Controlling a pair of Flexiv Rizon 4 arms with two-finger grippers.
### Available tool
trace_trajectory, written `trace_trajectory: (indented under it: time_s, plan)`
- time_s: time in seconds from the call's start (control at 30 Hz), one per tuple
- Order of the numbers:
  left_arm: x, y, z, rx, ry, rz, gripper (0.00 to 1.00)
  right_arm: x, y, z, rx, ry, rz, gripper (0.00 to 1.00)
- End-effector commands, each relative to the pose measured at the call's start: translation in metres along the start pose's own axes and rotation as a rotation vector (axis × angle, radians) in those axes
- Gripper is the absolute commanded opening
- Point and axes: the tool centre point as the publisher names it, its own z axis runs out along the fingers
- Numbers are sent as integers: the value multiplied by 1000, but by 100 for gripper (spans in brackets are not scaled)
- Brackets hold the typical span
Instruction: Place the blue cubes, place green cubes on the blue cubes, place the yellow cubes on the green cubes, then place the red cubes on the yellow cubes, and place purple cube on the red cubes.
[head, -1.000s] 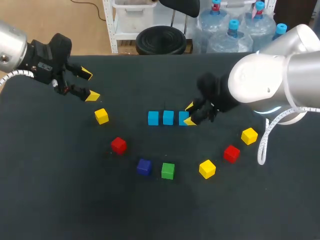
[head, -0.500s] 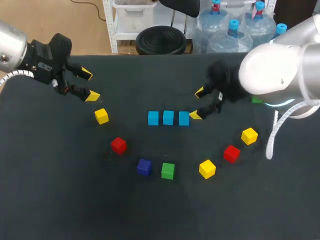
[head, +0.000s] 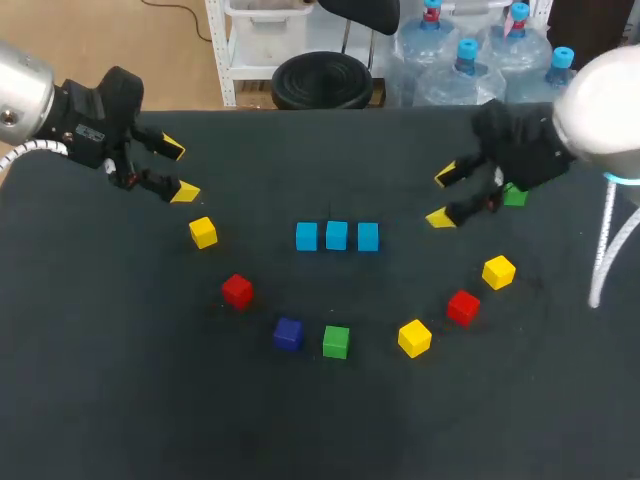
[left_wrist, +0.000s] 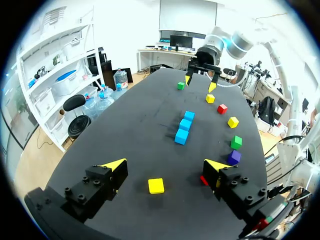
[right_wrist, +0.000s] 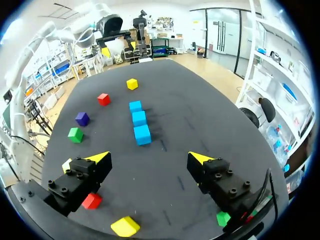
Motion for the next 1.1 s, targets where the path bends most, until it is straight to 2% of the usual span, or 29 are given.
trace_trajectory:
  time_s: [0.03, 0.93, 1.1]
  plan:
    - [2, -1, 0, -1, -7, 3, 100, 4, -4, -22, -35, -18, 6, 100]
    - [2, -1, 0, -1, -7, 3, 100, 4, -4, -18, -35, -14, -10, 100]
    - [2, -1, 0, -1, -7, 3, 100, 11, -10, -16, -19, 3, -13, 100]
